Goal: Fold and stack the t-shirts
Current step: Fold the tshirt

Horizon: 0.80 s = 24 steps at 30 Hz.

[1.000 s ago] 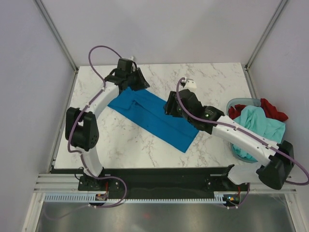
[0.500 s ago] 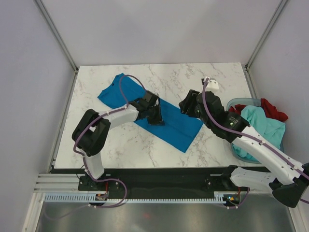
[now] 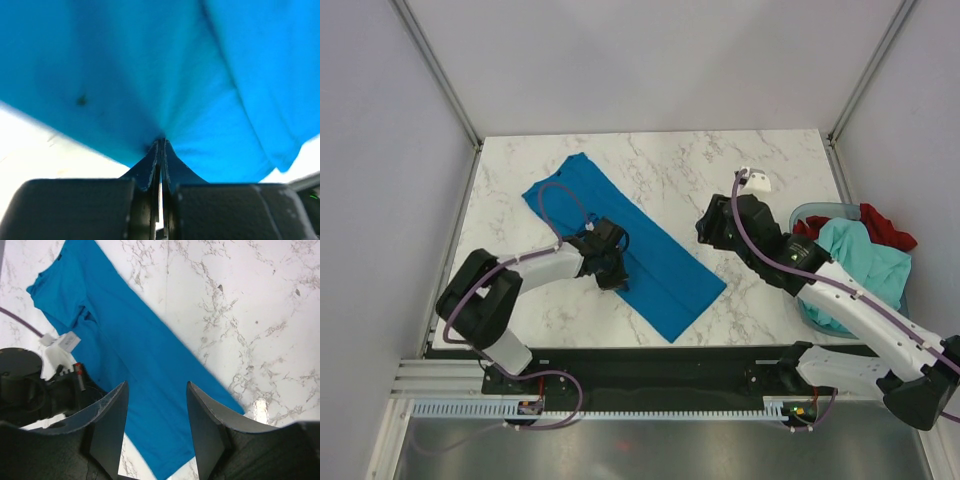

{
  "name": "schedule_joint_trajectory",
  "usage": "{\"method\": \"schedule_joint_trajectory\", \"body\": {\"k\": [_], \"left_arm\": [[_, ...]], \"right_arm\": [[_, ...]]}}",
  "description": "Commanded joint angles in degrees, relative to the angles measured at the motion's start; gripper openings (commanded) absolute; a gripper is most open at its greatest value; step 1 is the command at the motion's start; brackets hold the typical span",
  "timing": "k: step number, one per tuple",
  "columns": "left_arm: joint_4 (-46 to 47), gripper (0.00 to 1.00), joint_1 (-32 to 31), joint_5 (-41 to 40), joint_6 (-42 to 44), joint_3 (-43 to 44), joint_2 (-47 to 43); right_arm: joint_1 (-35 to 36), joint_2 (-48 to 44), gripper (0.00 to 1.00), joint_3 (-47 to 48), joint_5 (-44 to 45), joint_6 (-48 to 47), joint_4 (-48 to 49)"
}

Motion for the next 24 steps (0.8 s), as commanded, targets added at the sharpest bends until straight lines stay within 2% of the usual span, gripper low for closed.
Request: {"method": "schedule_joint_trajectory", "body": {"k": [1, 5, 8, 9, 11, 15, 18, 24], "left_arm": [[-14.54, 0.02, -0.03, -10.11, -0.47, -1.77, -6.37], [-21.14, 0.06, 1.20, -13.55, -1.26, -2.74, -17.87], [-24.14, 0.11, 6.11, -13.65, 1.28, -1.25, -21.58], [-24.14, 0.11, 9.60, -13.30, 3.11, -0.63, -22.46], [-23.79, 0.18, 13.49, -12.16, 5.05, 2.69, -21.95], [-23.18, 0.18, 21.39, -13.20, 10.41, 11.83, -13.62], [-22.65, 0.18, 26.05, -11.37, 12.44, 19.57, -5.70], [-22.65, 0.18, 31.43, -9.95, 15.17, 33.11, 9.76]], "right_arm": [[-0.27, 0.18, 0.58, -1.93, -1.06, -2.19, -0.93], [-0.88, 2.47, 0.59, -4.31, -4.40, -4.13, -0.32], [-1.06, 4.93, 0.59, -6.59, -10.28, -6.75, 1.52], [-1.06, 5.98, 0.59, -7.21, -12.13, -7.55, 2.66], [-1.67, 7.04, 0.60, -9.14, -16.62, -8.78, 3.20], [-4.91, 11.59, 0.61, -10.99, -21.10, -10.45, 3.82], [-8.26, 15.37, 0.55, -11.34, -23.91, -11.60, 3.73], [-12.66, 20.30, 0.52, -11.43, -28.23, -14.06, 2.68]]}}
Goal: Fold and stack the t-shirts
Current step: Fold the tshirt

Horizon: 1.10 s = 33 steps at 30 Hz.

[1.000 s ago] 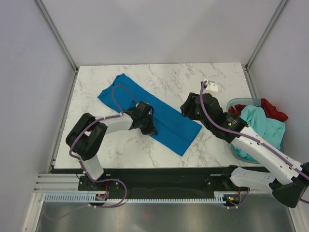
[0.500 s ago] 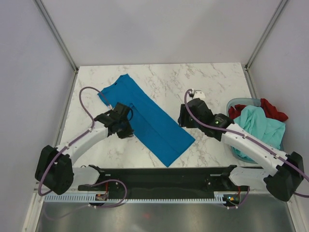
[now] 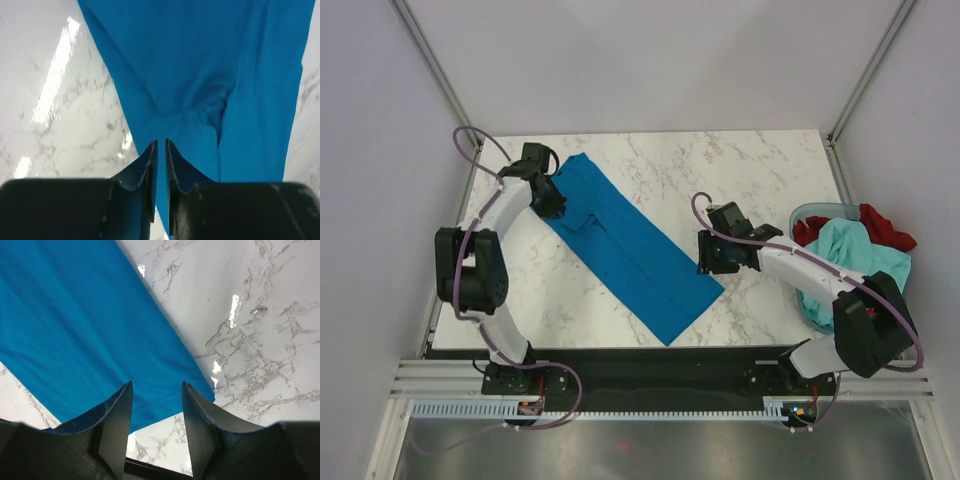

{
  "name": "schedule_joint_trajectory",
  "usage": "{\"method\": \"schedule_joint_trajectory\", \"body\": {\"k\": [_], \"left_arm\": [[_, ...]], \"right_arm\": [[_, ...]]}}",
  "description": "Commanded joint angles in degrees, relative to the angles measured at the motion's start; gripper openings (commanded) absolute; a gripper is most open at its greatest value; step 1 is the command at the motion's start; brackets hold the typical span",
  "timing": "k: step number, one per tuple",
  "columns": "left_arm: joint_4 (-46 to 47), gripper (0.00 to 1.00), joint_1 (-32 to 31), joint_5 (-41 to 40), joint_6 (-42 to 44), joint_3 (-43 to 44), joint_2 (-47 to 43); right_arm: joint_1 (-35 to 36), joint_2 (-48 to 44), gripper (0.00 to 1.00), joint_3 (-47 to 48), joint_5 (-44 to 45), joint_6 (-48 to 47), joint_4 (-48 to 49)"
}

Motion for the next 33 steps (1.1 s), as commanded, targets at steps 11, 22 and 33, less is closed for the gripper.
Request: {"method": "schedule_joint_trajectory", "body": {"k": [11, 22, 33], "left_arm": [[0.06, 0.20, 4.65, -2.87, 6.66, 17.66, 23.59], [1.64, 0.20, 4.04, 3.37, 9.29, 34.86, 37.57], [3.57, 0.27, 2.72, 21.81, 12.81, 56.34, 45.33]], "right_arm": [[-4.57, 7.62, 0.54, -4.32, 0.00, -3.20, -0.44], [-4.66, 2.36, 0.10, -13.64, -0.87, 6.98, 7.11], [7.64, -6.61, 0.11, -18.57, 4.49, 30.71, 13.98]]}}
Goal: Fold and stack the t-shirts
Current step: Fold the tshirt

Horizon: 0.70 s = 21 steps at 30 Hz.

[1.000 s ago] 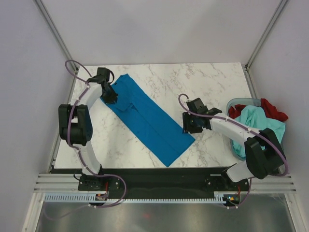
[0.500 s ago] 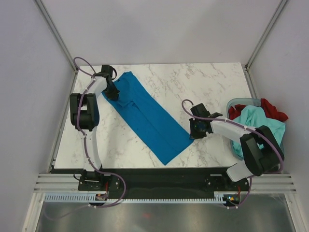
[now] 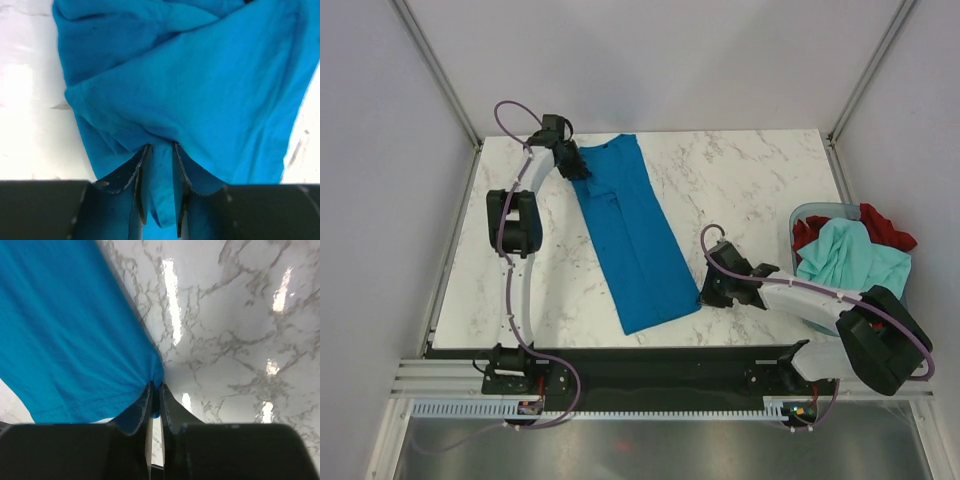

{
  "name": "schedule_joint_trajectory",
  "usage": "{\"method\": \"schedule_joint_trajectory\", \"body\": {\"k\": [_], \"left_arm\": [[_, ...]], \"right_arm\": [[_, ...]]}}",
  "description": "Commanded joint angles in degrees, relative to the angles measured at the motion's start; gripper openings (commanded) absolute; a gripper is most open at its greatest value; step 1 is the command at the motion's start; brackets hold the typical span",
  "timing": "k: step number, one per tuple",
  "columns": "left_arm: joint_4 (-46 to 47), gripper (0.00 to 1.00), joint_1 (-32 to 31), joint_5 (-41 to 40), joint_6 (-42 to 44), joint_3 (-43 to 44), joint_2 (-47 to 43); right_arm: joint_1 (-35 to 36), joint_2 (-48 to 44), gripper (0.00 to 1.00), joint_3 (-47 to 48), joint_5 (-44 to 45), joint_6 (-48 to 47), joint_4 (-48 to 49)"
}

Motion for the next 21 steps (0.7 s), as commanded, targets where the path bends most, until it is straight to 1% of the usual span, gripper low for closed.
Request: {"method": "schedule_joint_trajectory", "body": {"k": [1, 2, 3, 4, 5, 6, 7, 8, 9, 10, 11, 12, 13, 15, 16, 18, 19, 20, 21], "left_arm": [[2.02, 0.32, -0.06, 8.21, 4.11, 2.51, -2.44], [2.02, 0.34, -0.14, 8.30, 4.64, 1.11, -4.36], [2.02, 0.36, -0.06, 7.87, 5.08, -0.47, -6.21], [2.02, 0.38, -0.06, 7.43, 5.52, -3.97, -10.41], [2.02, 0.40, -0.06, 7.08, 6.13, -6.01, -12.62], [1.94, 0.42, -0.14, 6.20, 6.31, -8.38, -14.91], [1.94, 0.44, -0.14, 5.50, 6.40, -13.36, -19.89], [1.94, 0.45, -0.14, 4.79, 6.05, -16.37, -22.29], [1.94, 0.45, -0.23, 3.57, 5.79, -19.36, -25.10], [1.94, 0.46, -0.41, 2.86, 5.52, -25.82, -27.39], [1.85, 0.46, -0.84, 2.16, 5.17, -29.20, -32.37], [2.02, 0.46, -1.11, 1.19, 5.00, -32.45, -34.60], [2.02, 0.46, -1.63, 0.75, 4.82, -39.09, -36.79], [2.02, 0.46, -3.65, -0.48, 4.47, -45.20, -43.02], [2.28, 0.46, -4.44, 0.12, 4.03, -51.23, -45.23], [3.25, 0.46, -7.17, 2.05, 2.45, -57.06, -50.94], [4.21, 0.47, -8.39, 2.32, 1.66, -62.83, -52.97], [5.09, 0.48, -11.28, 2.59, -0.17, -65.59, -54.90], [7.01, 0.50, -12.87, 3.03, -1.50, -70.49, -58.66]], "right_arm": [[2.75, -1.67, 0.16, 0.75, 4.90, 8.80, -0.27], [3.10, -2.46, 0.24, 1.10, 5.78, 9.32, -2.19], [3.28, -3.08, 0.27, 1.54, 6.75, 9.24, -2.99], [3.19, -3.95, 0.30, 1.63, 7.72, 8.81, -3.70], [3.28, -5.44, 0.34, 1.90, 8.94, 7.67, -5.18], [3.28, -6.06, 0.35, 2.68, 9.56, 6.79, -5.89], [3.19, -6.42, 0.37, 3.21, 9.83, 5.56, -6.77], [3.19, -6.33, 0.41, 3.83, 10.01, 4.25, -8.08], [3.19, -5.81, 0.43, 5.57, 9.92, 0.75, -8.71], [3.19, -5.11, 0.43, 6.63, 10.01, -0.94, -9.41], [3.02, -2.93, 0.44, 7.60, 9.23, -2.61, -10.46], [3.10, -1.69, 0.44, 9.70, 8.61, -4.80, -10.73], [3.02, -0.54, 0.43, 10.76, 7.91, -8.04, -11.34], [3.02, 1.92, 0.43, 12.78, 5.20, -11.22, -11.79], [3.02, 2.80, 0.43, 13.41, 4.65, -13.85, -11.88], [3.02, 4.82, 0.43, 14.37, 3.69, -15.54, -11.97], [2.93, 5.35, 0.43, 14.55, 3.16, -16.94, -11.88], [3.02, 6.40, 0.43, 14.81, 3.07, -17.38, -11.88], [3.02, 6.85, 0.43, 15.08, 2.89, -17.74, -11.62]]}}
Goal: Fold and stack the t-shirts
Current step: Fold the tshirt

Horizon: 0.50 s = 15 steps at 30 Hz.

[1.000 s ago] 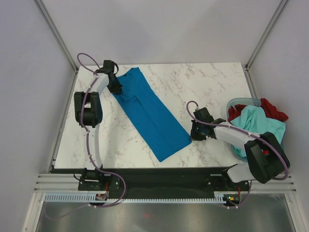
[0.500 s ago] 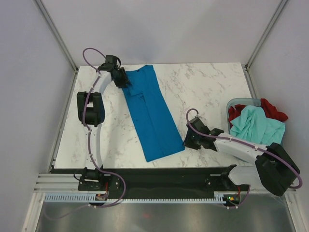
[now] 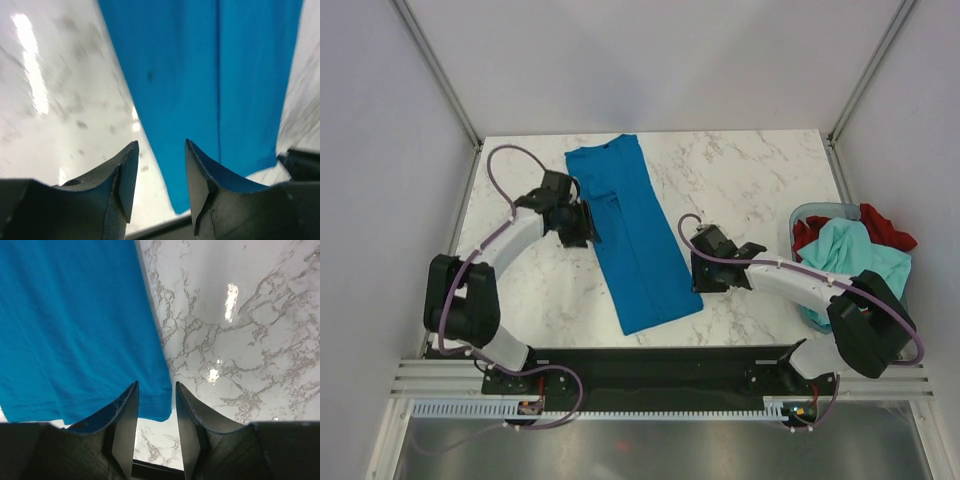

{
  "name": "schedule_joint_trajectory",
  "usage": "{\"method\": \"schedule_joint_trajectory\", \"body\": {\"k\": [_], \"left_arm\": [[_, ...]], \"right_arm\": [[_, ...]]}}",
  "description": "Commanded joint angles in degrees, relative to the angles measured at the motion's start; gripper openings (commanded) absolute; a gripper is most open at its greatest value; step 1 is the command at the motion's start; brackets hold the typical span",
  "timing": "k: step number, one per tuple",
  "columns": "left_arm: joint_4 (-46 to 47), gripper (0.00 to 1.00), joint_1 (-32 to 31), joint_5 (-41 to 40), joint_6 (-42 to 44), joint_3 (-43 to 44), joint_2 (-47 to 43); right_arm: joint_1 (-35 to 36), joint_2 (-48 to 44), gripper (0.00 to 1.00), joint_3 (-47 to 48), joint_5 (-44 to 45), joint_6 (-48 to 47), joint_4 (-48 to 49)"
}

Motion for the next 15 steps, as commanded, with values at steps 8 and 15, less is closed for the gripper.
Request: {"method": "schedule_joint_trajectory", "body": {"k": [8, 15], "left_arm": [[5.93, 0.52, -18.50, -2.01, -14.82, -21.99, -10.56], [6.11, 0.52, -24.31, -4.13, -16.51, -25.86, -11.08]], "right_arm": [[-0.07, 2.81, 0.35, -0.29, -3.78, -5.15, 2.78], [0.02, 0.97, 0.29, -5.39, -3.79, -3.04, 5.07]]}}
